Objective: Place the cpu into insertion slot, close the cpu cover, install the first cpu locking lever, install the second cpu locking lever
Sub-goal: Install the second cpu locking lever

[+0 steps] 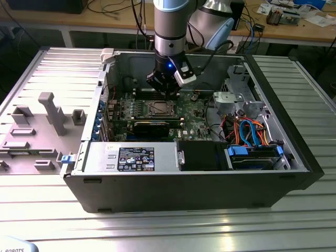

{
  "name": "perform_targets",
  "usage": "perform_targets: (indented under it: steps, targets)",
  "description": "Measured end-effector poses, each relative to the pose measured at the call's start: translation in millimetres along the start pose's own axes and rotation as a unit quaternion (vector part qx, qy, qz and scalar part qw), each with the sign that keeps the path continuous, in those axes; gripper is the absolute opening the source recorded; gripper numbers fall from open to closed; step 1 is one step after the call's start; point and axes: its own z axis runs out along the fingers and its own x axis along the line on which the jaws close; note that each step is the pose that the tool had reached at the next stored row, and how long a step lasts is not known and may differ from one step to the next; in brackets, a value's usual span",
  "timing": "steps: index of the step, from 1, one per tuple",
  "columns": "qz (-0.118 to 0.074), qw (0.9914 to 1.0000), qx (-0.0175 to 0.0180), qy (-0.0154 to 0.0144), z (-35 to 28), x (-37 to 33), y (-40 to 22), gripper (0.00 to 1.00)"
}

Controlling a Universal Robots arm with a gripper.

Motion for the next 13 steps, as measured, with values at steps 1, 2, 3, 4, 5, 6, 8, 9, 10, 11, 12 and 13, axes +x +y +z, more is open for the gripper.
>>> perform_targets:
  steps: [1,2,3,4,5,6,8,9,10,11,12,13]
  targets:
    - [0.0,1.0,0.0001,0.0,-0.8,0.0,-0.3,0.11]
    - [0.0,1.0,0.0,0.0,-1.9,0.0,-0.3,0.11]
    - [0.0,1.0,0.0,0.0,-3.8,-0.1,-0.3,0.11]
    - [0.0,1.0,0.0,0.0,-5.0,-0.2,-0.3,0.11]
    - [0.0,1.0,0.0,-0.0001,-6.4,-0.2,-0.2,0.11]
    - [0.0,1.0,0.0,0.0,-8.1,-0.3,-0.1,0.11]
    - [0.0,1.0,0.0,0.0,-10.2,-0.4,-0.1,0.11]
    - [0.0,1.0,-0.0002,-0.0001,-10.2,-0.4,-0.1,0.11]
    - [0.0,1.0,-0.0002,-0.0001,-10.3,-0.4,-0.4,0.11]
    - [0.0,1.0,-0.0002,0.0,-10.3,-0.4,-0.5,0.11]
    - [0.0,1.0,-0.0002,0.0,-10.3,-0.4,-0.5,0.11]
    - [0.0,1.0,-0.0002,0.0,-10.4,-0.4,-0.5,0.11]
